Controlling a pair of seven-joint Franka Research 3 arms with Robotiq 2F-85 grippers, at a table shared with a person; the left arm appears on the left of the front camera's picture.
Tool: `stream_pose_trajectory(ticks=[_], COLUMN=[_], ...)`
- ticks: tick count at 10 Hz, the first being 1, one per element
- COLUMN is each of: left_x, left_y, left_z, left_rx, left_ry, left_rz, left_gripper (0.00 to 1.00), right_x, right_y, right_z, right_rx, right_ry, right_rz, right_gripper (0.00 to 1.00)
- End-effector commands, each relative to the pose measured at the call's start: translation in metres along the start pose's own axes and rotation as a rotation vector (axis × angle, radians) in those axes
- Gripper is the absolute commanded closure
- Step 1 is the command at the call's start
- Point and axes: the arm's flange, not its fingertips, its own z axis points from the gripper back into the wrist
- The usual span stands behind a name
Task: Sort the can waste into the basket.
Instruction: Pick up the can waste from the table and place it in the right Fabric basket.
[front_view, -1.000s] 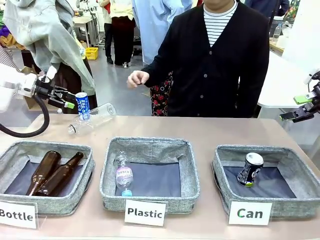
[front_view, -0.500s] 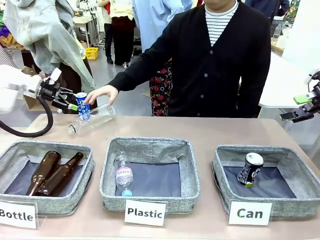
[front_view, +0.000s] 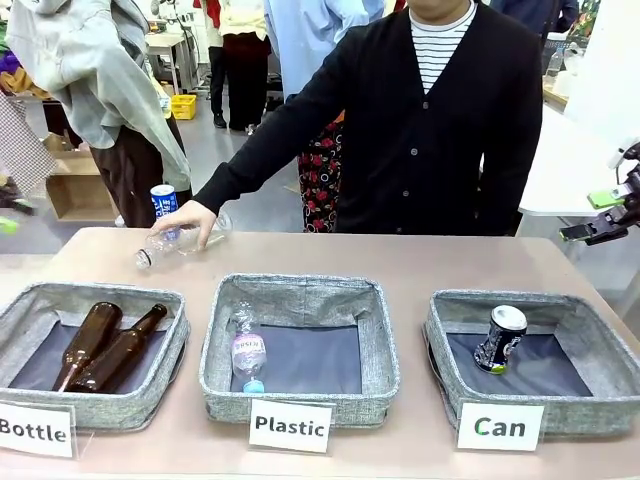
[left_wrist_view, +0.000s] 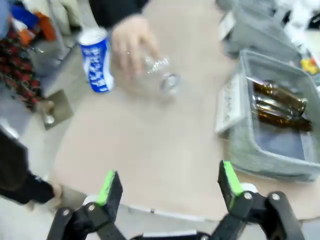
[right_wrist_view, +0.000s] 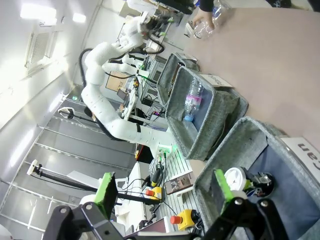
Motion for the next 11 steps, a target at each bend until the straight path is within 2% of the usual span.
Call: stream_pose_trajectory(ticks=[1, 3, 4, 6, 7, 11], left_x=[0.033, 0.072, 0.094, 0.113, 0.116, 0.117], left_y=[-0.174, -0.231, -0.251, -0.27, -0.268, -0.243], left_z=[0.04, 0.036, 0.03, 0.013, 0.003, 0.005], left_rx=[0.153, 0.191, 0.154, 0.097, 0.028, -0.02], left_ry=[-0.085, -0.194, -0.197, -0.137, -0.122, -0.117], left_rz=[-0.1, -0.144, -0.198, -0.31, -0.348, -0.297], left_gripper=[0.0, 0.0, 0.0, 0.0, 0.0, 0.0], right_x=[0.001, 0.001, 0.001, 0.001, 0.001, 0.001], right_y=[0.002, 0.002, 0.002, 0.002, 0.002, 0.002], right_z=[0.002, 0.002, 0.002, 0.002, 0.002, 0.002], right_rx=[0.0, 0.0, 0.0, 0.0, 0.0, 0.0], right_ry=[0.012, 0.012, 0.012, 0.012, 0.012, 0.012], right_rz=[0.013, 0.013, 0.013, 0.013, 0.013, 0.013], right_gripper=[0.0, 0.0, 0.0, 0.0, 0.0, 0.0])
